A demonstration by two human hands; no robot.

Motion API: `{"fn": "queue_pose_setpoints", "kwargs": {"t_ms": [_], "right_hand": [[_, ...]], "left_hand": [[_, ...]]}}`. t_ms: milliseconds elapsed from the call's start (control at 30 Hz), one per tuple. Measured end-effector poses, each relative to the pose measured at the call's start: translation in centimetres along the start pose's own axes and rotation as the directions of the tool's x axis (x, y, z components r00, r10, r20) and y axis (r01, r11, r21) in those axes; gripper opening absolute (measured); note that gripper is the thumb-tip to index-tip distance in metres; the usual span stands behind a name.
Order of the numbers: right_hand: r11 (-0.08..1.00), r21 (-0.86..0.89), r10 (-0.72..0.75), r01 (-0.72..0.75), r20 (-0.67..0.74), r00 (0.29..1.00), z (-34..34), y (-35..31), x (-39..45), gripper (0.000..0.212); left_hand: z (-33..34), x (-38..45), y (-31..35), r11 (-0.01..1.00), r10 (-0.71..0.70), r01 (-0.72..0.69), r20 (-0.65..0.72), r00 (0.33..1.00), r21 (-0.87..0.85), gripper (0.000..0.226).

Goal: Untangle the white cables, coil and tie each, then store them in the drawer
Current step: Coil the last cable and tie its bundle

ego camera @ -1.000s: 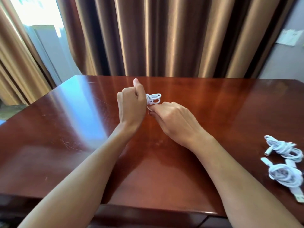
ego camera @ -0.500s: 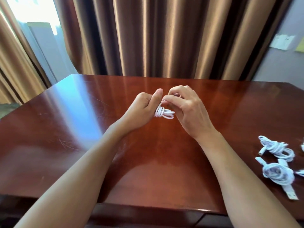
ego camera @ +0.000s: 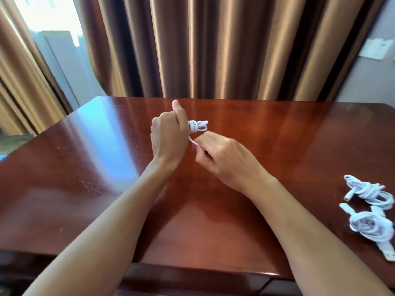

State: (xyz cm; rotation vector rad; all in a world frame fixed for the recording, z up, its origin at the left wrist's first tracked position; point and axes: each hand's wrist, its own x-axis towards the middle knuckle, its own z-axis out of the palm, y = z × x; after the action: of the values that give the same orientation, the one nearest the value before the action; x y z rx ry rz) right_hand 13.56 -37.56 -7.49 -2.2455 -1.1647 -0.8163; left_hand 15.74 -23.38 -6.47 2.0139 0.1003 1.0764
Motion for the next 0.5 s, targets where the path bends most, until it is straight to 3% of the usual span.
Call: {"fn": "queue_pose_setpoints", "kwargs": {"t_ms": [100, 233, 300, 367, 433, 500], "right_hand": [[0.934, -0.347, -0.148, 0.084, -0.162, 0.976, -1.1, 1.8, 0.2, 0.023], [0.887, -0.462, -0.098, -0.008, -0.205, 0.974, -1.8, 4.0, -0.2, 0.009], [0.906, -0.419, -0.009, -0.056, -0.151, 0.989, -1.7, 4.8, -0.5, 0.02], [0.947, -0.309, 0.066, -0.084, -0.071, 0.995, -1.6, 5.1, -0.6, 0.032], [0.978, -0.171, 0.127, -0.121, 0.02, 0.992, -1.2, 4.9, -0.6, 0.037], [0.98, -0.025, 0.197, -0.195, 0.116, 0.974, -0.6, 4.0, -0.5, 0.026]], "left_hand": [[0.3, 0.0, -0.6, 0.992, 0.052, -0.067, 0.135, 0.989, 0.109, 0.065], [0.5, -0.2, -0.5, 0.986, 0.137, -0.159, 0.333, 0.933, 0.04, 0.068], [0.5, -0.6, 0.2, 0.985, 0.169, -0.137, 0.454, 0.875, -0.101, 0.069], [0.6, -1.0, 0.6, 0.962, 0.161, -0.015, 0.522, 0.838, -0.273, 0.066], [0.6, -1.1, 0.9, 0.901, 0.125, 0.125, 0.525, 0.842, -0.416, 0.067], [0.8, -1.1, 1.0, 0.834, 0.047, 0.24, 0.496, 0.867, -0.497, 0.067]]}}
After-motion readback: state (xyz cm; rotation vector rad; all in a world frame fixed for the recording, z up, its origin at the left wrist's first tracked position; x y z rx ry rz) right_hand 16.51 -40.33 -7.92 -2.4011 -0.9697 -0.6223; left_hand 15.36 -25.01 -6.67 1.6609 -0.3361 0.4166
